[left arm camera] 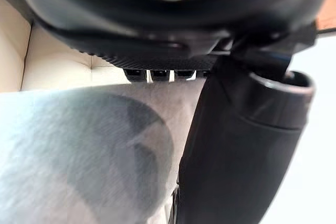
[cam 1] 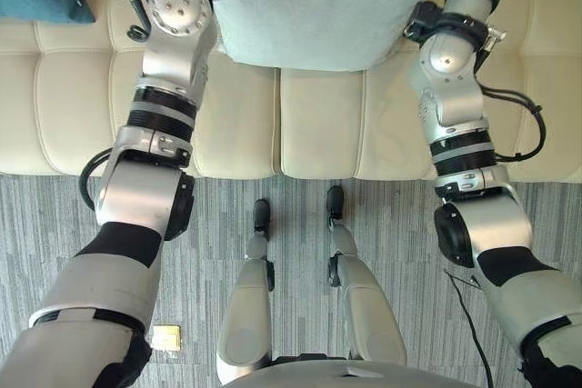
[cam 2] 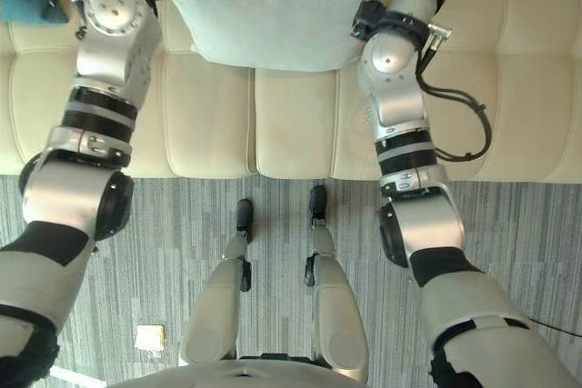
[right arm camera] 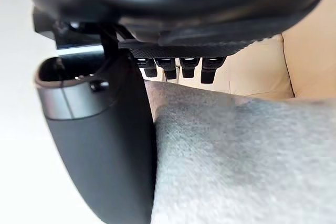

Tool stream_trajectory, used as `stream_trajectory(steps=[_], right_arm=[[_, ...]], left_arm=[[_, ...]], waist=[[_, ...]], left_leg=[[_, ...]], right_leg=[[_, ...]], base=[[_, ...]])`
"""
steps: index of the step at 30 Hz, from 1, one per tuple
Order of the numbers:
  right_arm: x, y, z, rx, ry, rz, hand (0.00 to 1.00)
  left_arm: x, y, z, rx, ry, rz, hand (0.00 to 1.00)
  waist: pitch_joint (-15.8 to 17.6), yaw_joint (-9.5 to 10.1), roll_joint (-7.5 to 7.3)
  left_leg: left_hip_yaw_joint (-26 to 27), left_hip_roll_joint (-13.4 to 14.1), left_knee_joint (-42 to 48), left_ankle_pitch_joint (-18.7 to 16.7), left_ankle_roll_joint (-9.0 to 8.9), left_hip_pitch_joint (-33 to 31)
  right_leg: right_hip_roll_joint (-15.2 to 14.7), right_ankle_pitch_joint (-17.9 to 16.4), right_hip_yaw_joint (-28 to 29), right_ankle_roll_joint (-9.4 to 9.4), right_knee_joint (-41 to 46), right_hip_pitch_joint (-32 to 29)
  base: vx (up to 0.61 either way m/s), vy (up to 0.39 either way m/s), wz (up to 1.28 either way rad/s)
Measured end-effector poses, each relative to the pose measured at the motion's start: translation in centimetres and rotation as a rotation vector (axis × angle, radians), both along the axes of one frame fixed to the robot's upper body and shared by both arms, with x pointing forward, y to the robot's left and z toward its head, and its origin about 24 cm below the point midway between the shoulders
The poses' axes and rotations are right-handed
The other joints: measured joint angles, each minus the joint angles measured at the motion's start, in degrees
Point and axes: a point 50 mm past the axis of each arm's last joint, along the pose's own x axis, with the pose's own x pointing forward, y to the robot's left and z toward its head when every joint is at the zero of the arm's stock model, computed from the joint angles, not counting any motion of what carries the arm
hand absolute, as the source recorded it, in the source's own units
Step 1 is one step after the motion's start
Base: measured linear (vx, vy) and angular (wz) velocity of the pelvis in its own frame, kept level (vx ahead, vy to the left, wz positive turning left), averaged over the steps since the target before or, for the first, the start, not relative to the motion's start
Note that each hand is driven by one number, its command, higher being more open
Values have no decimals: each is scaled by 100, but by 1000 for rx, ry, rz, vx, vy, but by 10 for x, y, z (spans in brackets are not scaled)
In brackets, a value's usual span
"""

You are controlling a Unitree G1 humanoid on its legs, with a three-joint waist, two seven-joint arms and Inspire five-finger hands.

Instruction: Pick up cushions and gather them together orderly.

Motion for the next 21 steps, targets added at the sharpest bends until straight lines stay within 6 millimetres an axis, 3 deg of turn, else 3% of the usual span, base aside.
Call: stream_trajectory(steps=[6,13,17,21], right_arm=[[7,-17,34,22,-16,33,100],[6,-40,64,92,-46,100,100],[8,-53,68,181,-41,163,100],[3,-71,75,203,-59,194,100]], left_arm=[[-7,16,33,-79,-77,15,100],[-9,51,37,-244,-78,-33,100],[-7,61,35,-347,-75,-93,100],[-15,85,42,-371,-110,-108,100]], waist=[[30,5,-12],[30,92,-10],[30,127,-9],[30,177,-9]], left_leg=[[-35,14,-18,16,-9,-43],[-103,17,-15,63,-31,-235],[-188,27,-10,76,-47,-283],[-187,15,-5,76,-47,-289]], right_leg=[[-25,8,-73,4,2,-27],[-33,11,-159,1,3,-173],[-30,11,-264,0,4,-179],[-49,11,-274,1,5,-179]], base=[[43,52,4],[32,48,6],[36,55,12],[33,56,1]])
